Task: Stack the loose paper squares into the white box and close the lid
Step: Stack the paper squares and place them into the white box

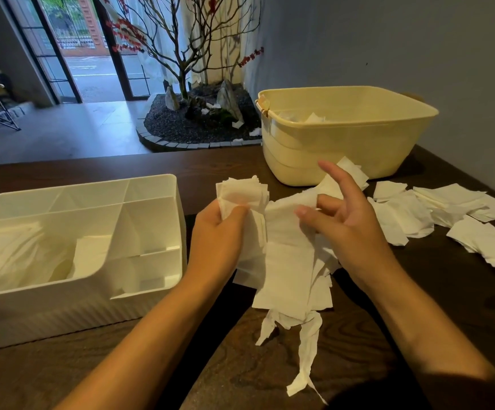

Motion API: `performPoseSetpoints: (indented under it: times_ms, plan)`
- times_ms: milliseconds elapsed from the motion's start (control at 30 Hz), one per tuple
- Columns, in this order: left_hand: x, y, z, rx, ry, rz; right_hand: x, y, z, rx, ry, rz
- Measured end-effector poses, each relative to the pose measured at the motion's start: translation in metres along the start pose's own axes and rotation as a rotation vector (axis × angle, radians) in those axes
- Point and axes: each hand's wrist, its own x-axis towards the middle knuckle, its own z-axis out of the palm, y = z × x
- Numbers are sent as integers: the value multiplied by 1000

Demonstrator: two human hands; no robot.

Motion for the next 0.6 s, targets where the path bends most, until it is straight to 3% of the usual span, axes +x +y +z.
performPoseSetpoints:
  times_ms: [167, 267, 367, 500, 600]
  plan:
    - [4, 0, -4, 1, 75, 19, -8, -9, -2, -26, -343, -13]
    - [5, -1, -2, -20, 98, 8, -7, -6, -1, -84, -269, 16]
    - [3, 0, -2, -45, 74, -18, -3, 1, 0, -504, -110, -5]
    - [4, -2, -1, -12, 82, -1, -6, 2, -1, -903, -352, 56]
    - [3, -3, 1, -69, 86, -6, -7, -1, 2, -1096, -465, -6]
